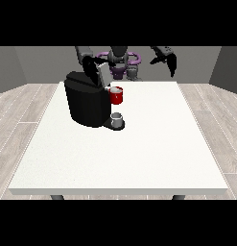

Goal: Insert the coffee pod into the coffee machine and close the lid

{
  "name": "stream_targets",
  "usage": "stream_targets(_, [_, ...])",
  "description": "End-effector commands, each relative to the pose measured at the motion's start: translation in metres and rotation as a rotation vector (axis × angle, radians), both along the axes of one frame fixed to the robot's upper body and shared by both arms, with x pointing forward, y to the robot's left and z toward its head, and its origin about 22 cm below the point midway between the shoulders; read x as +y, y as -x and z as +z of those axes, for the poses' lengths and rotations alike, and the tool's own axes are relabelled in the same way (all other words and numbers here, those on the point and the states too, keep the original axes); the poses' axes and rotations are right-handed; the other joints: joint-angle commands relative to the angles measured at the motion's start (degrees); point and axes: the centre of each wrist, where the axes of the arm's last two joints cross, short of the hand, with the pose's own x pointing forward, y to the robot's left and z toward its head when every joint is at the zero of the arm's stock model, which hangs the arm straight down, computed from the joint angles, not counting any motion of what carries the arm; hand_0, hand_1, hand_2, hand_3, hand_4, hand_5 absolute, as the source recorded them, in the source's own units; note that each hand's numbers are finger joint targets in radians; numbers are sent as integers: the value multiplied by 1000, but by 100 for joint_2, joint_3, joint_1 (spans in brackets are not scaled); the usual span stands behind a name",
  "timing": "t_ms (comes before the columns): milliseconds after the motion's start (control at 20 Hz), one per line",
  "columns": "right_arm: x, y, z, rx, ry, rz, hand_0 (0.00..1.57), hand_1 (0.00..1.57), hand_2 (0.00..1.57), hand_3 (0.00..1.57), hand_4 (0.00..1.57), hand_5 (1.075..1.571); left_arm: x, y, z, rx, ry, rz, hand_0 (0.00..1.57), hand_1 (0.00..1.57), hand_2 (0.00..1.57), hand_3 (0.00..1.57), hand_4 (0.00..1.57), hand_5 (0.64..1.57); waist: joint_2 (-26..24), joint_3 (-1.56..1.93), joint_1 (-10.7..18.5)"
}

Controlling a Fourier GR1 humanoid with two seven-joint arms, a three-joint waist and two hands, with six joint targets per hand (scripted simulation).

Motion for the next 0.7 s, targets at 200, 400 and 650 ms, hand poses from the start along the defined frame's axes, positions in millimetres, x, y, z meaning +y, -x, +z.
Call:
stream_targets(200, [10,-18,52,-120,76,60,0,0,0,0,40,1571,0,-11,19,-48,-5,-15,0,0,0,0,362,1571,260,-2,241])
stream_targets(400, [30,-17,47,-103,102,83,0,0,0,0,0,1571,-7,-3,5,-16,-18,-33,0,0,0,0,383,1571,239,-3,338])
stream_targets(650, [53,-15,65,-151,155,108,0,0,0,0,0,1571,-5,-10,7,-49,-20,-58,0,0,0,0,365,1571,323,-6,461])
